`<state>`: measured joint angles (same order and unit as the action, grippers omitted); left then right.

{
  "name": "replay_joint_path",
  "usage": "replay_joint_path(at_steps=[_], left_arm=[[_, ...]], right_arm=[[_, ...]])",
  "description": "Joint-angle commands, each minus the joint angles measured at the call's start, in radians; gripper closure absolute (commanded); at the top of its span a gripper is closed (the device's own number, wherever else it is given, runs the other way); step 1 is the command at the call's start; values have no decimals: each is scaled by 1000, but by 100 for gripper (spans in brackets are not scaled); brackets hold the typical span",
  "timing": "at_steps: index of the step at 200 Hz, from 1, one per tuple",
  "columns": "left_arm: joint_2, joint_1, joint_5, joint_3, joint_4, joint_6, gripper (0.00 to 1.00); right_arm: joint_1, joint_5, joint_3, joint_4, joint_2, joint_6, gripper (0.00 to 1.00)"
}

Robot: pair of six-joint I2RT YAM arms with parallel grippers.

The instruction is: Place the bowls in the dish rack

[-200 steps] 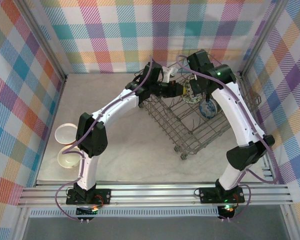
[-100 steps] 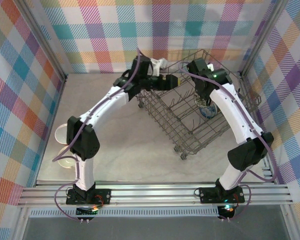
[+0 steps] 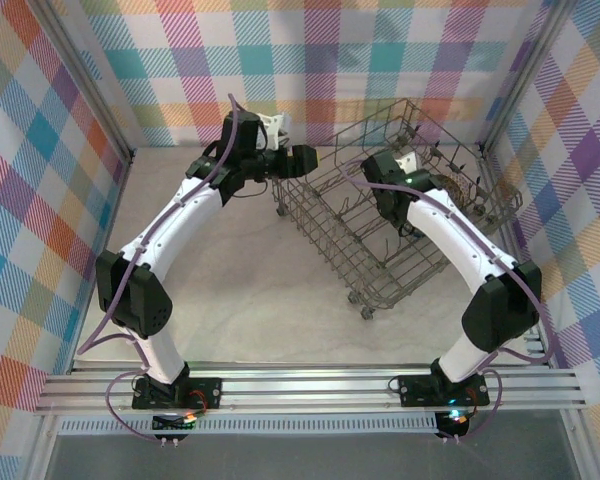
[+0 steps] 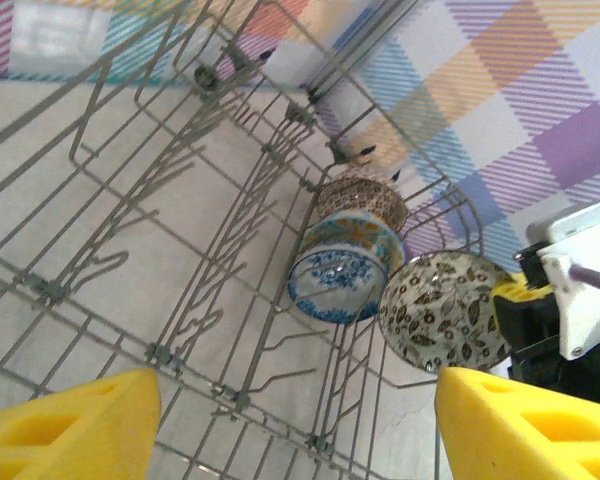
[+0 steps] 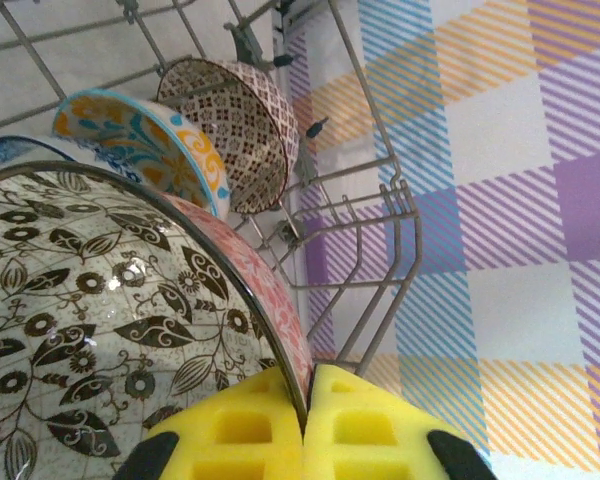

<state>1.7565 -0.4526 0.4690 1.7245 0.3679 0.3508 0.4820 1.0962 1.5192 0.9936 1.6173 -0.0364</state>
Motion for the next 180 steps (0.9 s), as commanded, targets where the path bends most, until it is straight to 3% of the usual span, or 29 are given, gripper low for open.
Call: replay_joint_path(at_steps=[1,83,180], left_arm=[[-41,0,-12,-12,14,-24,27],[-57,5,-13,-5,65,-74,27],[-71,10,-7,2,81,-99,27]], right_arm=[[22,115,-47,-177,-35,95,100],[66,199,-152,-328,-43,212,100],[121,274,-212,-286,-46,170,100]])
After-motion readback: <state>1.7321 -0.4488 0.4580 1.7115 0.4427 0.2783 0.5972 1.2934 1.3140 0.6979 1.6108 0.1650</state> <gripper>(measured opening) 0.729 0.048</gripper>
